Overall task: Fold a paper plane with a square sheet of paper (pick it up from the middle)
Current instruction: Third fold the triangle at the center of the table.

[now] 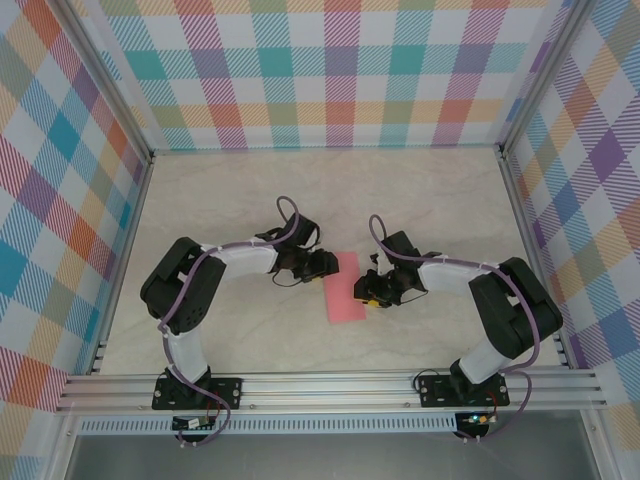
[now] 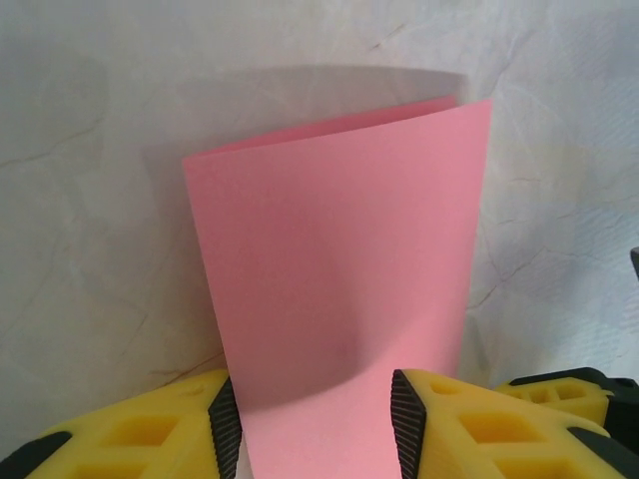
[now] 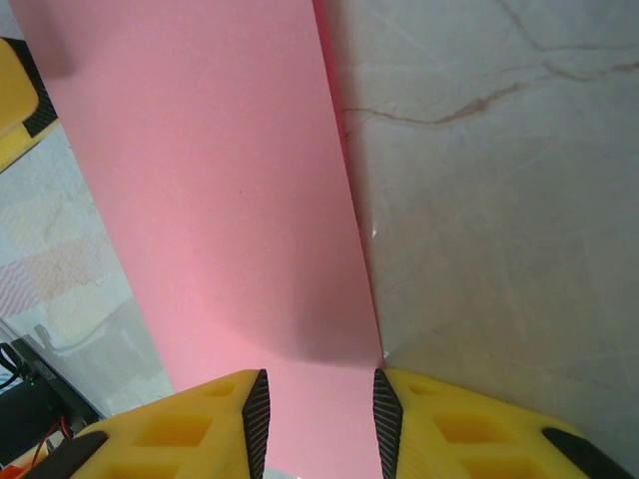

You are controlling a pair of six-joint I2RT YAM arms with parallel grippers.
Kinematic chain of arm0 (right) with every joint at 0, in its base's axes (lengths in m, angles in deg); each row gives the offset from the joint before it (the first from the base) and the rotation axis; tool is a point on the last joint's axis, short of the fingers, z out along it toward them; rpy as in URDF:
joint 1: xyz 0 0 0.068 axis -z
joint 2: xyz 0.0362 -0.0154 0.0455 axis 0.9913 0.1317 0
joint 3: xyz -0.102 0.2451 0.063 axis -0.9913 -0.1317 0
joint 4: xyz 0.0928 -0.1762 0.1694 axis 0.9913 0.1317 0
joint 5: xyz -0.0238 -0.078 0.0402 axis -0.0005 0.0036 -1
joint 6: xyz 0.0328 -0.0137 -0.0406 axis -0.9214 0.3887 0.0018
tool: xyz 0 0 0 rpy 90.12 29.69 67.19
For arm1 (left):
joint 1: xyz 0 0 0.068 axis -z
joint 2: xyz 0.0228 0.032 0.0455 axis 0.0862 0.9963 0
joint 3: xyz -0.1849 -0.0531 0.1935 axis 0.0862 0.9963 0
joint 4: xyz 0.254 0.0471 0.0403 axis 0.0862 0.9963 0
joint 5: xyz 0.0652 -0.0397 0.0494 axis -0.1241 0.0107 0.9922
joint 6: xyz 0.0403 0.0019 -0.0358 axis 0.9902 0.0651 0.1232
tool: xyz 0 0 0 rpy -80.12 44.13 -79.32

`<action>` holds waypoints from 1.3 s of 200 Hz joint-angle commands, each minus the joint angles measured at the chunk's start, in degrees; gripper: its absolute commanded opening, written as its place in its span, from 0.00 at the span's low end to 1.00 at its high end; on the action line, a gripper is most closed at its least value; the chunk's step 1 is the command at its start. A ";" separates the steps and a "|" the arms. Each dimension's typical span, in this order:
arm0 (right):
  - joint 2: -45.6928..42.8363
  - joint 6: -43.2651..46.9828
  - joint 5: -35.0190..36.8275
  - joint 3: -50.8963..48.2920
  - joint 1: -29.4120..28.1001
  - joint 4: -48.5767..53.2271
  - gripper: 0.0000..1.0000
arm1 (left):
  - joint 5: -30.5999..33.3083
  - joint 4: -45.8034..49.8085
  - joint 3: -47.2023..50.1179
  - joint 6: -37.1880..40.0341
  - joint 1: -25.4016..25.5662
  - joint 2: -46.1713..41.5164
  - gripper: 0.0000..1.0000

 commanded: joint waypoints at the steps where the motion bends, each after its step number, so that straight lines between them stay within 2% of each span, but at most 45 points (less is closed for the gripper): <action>1: -0.91 0.14 -0.47 0.78 -0.34 2.28 0.36 | -1.42 2.45 -2.23 2.38 0.99 1.63 0.45; 32: -1.80 -0.10 3.74 1.08 -0.23 3.68 0.38 | 2.61 7.83 -3.79 3.30 1.30 0.93 0.45; 76: -1.71 0.02 4.84 1.93 -0.23 3.64 0.39 | 9.35 13.30 -2.04 3.07 1.39 -5.55 0.49; 105: -1.55 0.60 4.73 2.84 0.37 3.85 0.40 | 7.38 11.56 -0.97 3.23 2.13 -8.46 0.39; 123: -1.27 0.75 4.09 3.27 0.71 3.23 0.39 | 4.50 9.90 -1.32 3.32 2.42 -7.47 0.31; 137: -0.96 0.56 4.10 3.48 0.95 3.15 0.37 | 4.59 9.61 -1.94 2.38 2.44 -6.05 0.24; 183: -0.06 0.25 2.73 3.37 1.97 1.60 0.36 | 2.76 6.05 -3.14 0.82 2.40 -0.95 0.17; 218: 1.66 -0.36 1.39 3.44 2.06 -0.92 0.38 | 4.58 5.52 -2.18 0.71 2.45 -0.36 0.17; 260: 2.85 -0.41 1.06 3.81 2.14 -1.48 0.38 | 3.79 5.69 -2.18 1.43 2.40 1.26 0.17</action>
